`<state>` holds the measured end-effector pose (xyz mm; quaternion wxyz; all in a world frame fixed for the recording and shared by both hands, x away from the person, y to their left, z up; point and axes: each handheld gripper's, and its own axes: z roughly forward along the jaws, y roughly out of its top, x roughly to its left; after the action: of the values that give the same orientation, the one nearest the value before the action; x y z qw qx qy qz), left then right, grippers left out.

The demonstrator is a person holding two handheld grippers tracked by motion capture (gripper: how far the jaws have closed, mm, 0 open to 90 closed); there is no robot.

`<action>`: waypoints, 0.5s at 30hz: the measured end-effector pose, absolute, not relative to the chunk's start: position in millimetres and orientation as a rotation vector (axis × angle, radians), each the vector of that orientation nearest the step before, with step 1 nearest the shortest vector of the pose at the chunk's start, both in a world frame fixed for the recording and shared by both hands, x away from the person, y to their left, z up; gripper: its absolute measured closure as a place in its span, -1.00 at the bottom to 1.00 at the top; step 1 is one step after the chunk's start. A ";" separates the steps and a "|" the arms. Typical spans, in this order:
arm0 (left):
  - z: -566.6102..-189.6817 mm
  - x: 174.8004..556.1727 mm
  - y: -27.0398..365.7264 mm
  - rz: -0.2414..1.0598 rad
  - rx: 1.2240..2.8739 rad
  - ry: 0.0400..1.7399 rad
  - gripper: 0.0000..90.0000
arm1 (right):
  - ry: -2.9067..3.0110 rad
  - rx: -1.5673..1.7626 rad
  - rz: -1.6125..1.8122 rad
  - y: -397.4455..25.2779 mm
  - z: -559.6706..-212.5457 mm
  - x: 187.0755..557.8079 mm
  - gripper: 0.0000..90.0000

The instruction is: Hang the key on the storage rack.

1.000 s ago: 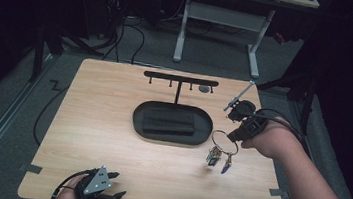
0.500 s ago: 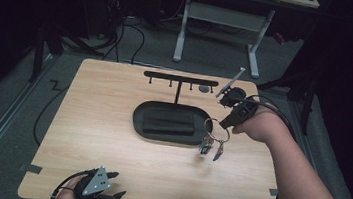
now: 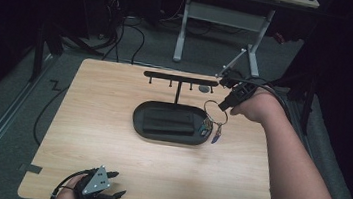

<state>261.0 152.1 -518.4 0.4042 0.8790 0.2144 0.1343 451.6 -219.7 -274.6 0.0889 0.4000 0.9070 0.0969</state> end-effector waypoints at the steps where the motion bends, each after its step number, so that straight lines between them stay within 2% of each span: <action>1: -518.4 261.1 151.8 0.338 2.221 0.539 -0.17 | 2.692 1.195 0.285 -219.3 -274.6 454.3 0.95; 15: -519.1 261.0 152.5 0.339 2.224 0.537 -0.17 | 2.653 1.239 0.304 -219.7 -287.2 491.7 0.95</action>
<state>261.0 152.5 -519.1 0.4026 0.8803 0.2124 0.1340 491.7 -219.7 -287.2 0.0988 0.4190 0.8967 0.1028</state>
